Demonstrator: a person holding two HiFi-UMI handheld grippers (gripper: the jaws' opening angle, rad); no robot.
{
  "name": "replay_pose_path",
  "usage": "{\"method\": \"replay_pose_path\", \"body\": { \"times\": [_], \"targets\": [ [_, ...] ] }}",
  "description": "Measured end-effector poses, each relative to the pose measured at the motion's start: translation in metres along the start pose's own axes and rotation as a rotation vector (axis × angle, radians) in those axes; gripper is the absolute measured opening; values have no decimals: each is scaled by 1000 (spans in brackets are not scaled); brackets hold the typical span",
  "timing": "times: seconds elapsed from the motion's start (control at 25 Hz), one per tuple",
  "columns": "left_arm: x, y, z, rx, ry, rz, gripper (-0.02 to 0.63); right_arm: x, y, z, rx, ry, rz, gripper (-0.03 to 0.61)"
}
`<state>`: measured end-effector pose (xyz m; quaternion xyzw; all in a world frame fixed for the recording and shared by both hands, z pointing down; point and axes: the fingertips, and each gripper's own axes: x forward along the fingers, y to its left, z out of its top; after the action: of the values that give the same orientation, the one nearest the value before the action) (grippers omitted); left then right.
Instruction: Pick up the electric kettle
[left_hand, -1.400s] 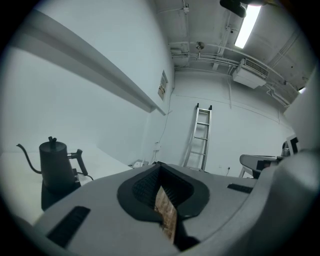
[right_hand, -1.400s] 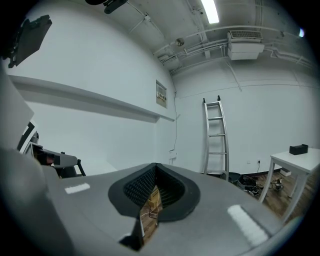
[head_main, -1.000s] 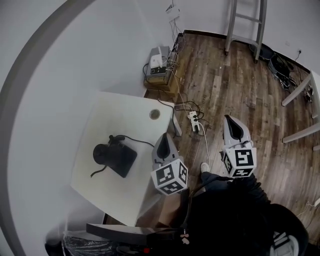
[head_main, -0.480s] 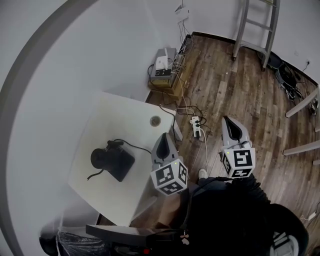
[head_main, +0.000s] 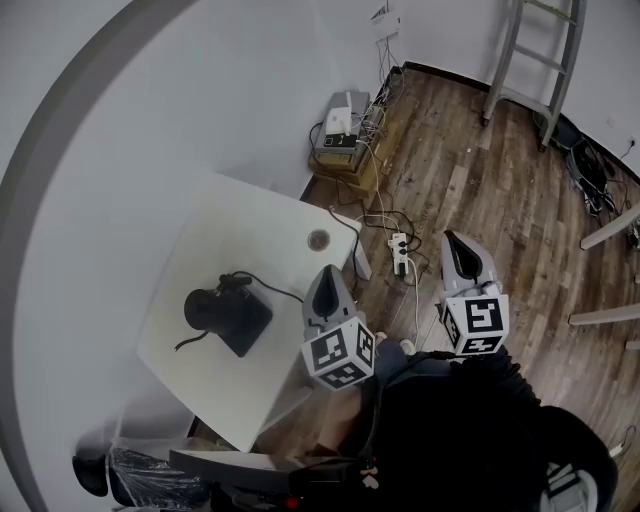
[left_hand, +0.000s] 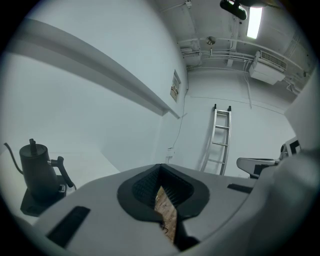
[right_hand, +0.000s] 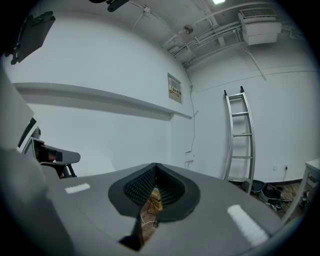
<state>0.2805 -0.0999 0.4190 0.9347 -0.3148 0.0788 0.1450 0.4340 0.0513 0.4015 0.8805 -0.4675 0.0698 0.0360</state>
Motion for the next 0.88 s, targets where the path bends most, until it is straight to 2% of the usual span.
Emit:
{"method": "replay_pose_path", "body": {
  "times": [0.32,0.52,0.72,0.88],
  "targets": [
    [25,3,18,15,-4,-26,0,24,1,12,-1,-6,-15,2],
    [28,11,21,7,-20,-8,0,34,6,11,4,-13,1,2],
    [10,28,21,-15,-25,71,0,40,26,13,-4,-3,82,2],
    [-10,56,17,-36,-33,159,0,48,60,7,-9,15,176,2]
  ]
}}
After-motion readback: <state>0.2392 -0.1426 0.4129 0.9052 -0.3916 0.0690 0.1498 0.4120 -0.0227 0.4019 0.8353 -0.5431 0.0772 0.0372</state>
